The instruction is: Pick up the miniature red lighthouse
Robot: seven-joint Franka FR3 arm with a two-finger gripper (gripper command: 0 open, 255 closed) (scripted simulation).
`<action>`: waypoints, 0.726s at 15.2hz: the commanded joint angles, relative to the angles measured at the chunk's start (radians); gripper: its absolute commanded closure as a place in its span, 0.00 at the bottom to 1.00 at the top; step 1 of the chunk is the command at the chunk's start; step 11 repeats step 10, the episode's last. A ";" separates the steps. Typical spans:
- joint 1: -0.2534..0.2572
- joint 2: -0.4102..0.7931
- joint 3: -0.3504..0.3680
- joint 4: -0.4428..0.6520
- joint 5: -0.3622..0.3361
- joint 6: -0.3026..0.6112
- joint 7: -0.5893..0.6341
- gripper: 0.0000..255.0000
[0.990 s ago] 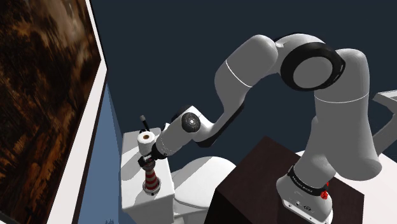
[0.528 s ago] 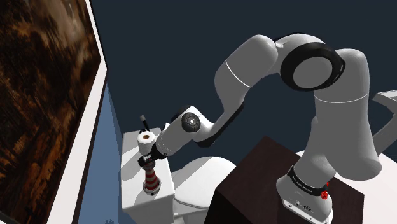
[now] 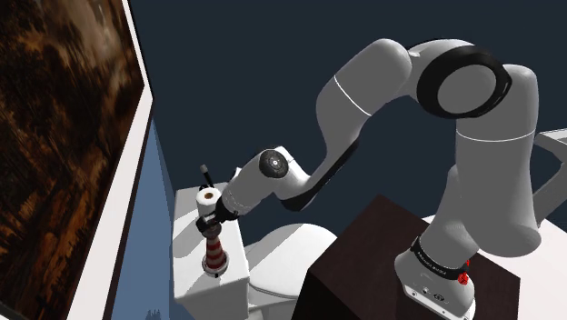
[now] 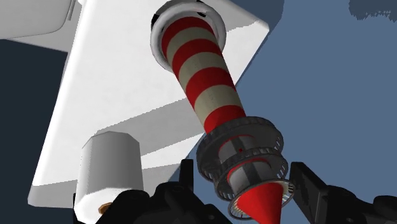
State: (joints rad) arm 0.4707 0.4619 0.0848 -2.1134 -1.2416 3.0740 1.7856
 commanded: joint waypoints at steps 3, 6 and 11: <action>-0.056 -0.049 0.069 -0.032 0.104 -0.030 -0.111 1.00; -0.098 -0.085 0.121 -0.052 0.180 -0.053 -0.188 1.00; -0.129 -0.109 0.159 -0.064 0.233 -0.069 -0.241 1.00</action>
